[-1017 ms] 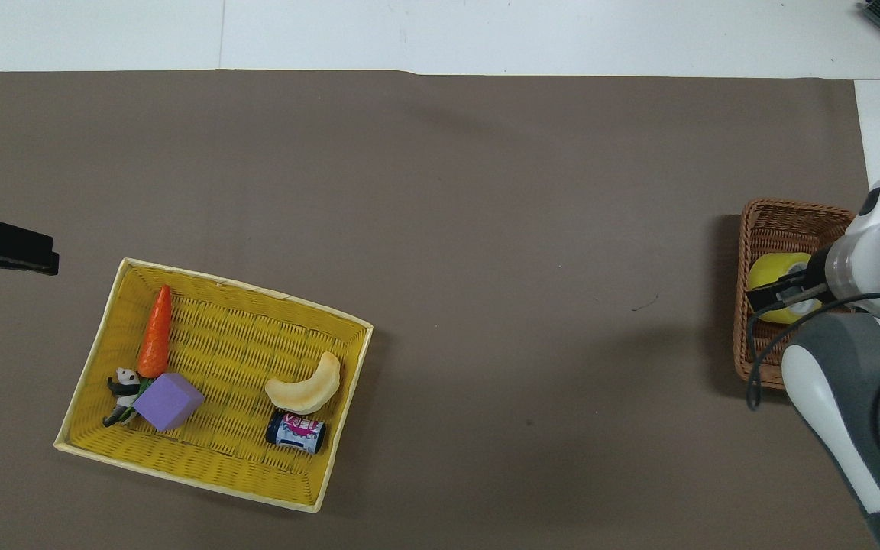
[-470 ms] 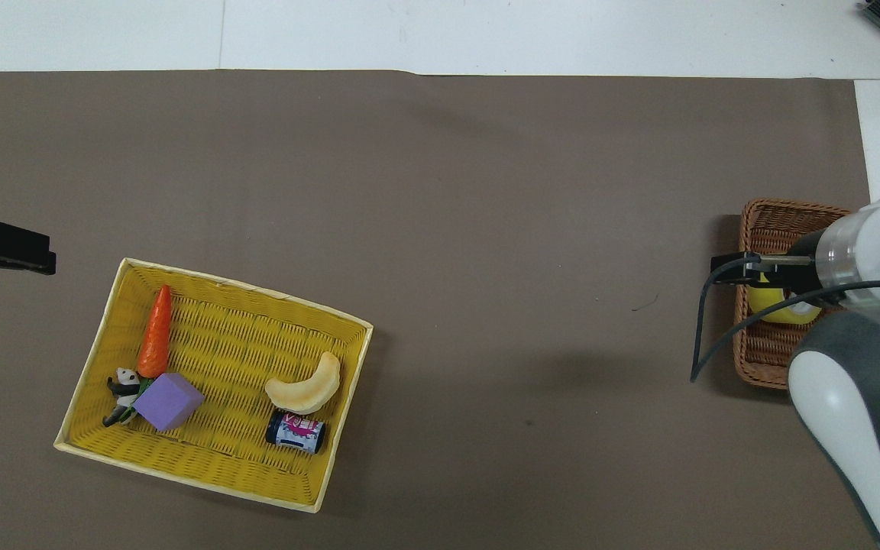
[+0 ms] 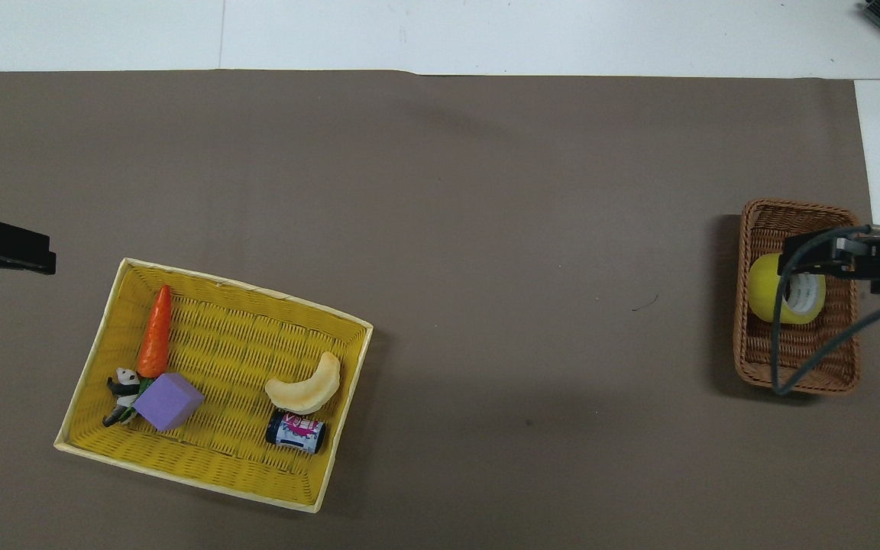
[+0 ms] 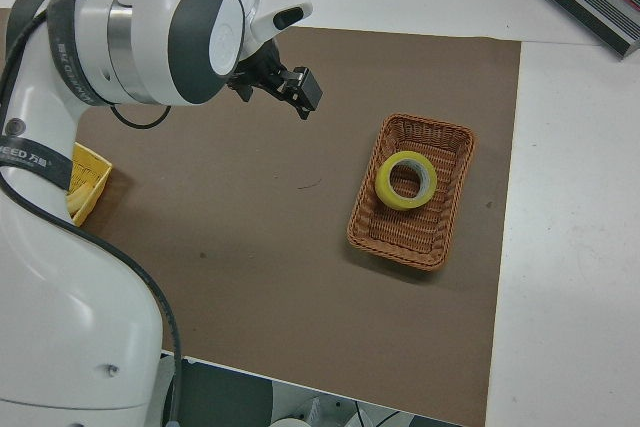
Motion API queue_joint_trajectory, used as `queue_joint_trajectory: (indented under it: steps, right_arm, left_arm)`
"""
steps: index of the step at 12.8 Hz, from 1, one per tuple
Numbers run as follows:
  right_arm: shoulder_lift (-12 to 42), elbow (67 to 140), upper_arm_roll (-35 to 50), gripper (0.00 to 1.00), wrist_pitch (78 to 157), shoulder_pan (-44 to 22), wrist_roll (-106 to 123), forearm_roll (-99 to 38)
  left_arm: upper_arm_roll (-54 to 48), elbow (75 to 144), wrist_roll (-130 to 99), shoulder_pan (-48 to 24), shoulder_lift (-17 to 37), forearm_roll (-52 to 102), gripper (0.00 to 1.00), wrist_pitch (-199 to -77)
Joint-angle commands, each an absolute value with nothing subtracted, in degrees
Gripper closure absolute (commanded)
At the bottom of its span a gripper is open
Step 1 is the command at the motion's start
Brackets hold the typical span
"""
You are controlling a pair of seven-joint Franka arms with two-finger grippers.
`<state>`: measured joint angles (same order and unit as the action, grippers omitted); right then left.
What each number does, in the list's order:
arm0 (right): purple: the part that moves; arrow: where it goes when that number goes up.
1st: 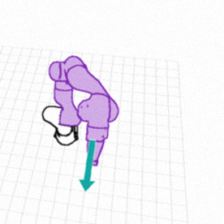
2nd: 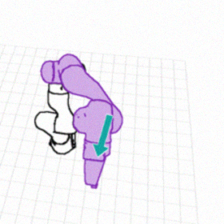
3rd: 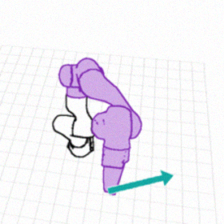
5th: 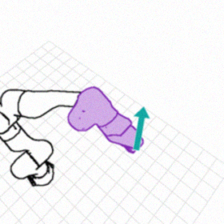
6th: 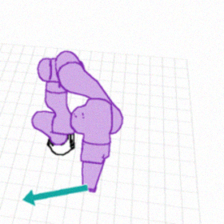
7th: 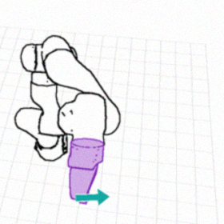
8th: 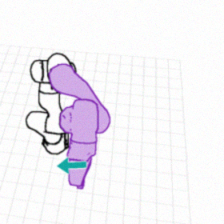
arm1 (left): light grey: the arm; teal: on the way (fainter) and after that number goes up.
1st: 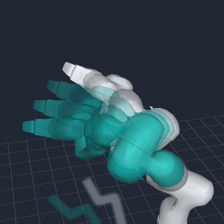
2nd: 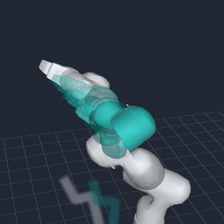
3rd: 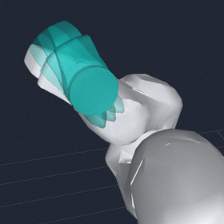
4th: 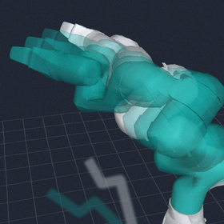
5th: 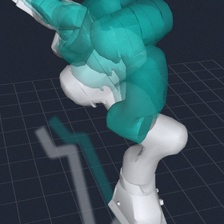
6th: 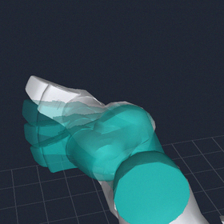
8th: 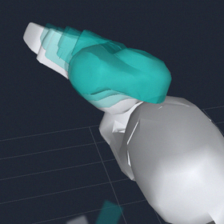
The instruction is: Move tape to another basket
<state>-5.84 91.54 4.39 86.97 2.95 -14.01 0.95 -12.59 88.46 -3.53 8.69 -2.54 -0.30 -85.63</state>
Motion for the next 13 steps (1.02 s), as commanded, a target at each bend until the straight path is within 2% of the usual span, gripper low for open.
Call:
queue_joint_trajectory:
  steps: [1, 8, 13]
  right_arm:
    - [-4.22, 86.05, 4.4, 0.0, 83.32, 3.43, -14.33, 2.11]
    - [-6.85, 89.46, 3.51, 0.0, 82.44, 5.19, -11.16, -0.35]
    - [-6.33, 88.77, 3.52, 0.0, 82.62, 5.27, -10.55, -0.62]
  left_arm:
    - [-12.74, 87.98, -4.04, 9.32, -2.81, 0.53, 0.0, -84.55]
    - [-12.75, 87.98, -4.04, 9.23, -2.81, 0.53, 0.0, -84.64]
    - [-12.83, 87.98, -4.04, 9.32, -2.81, 0.53, 0.0, -84.55]
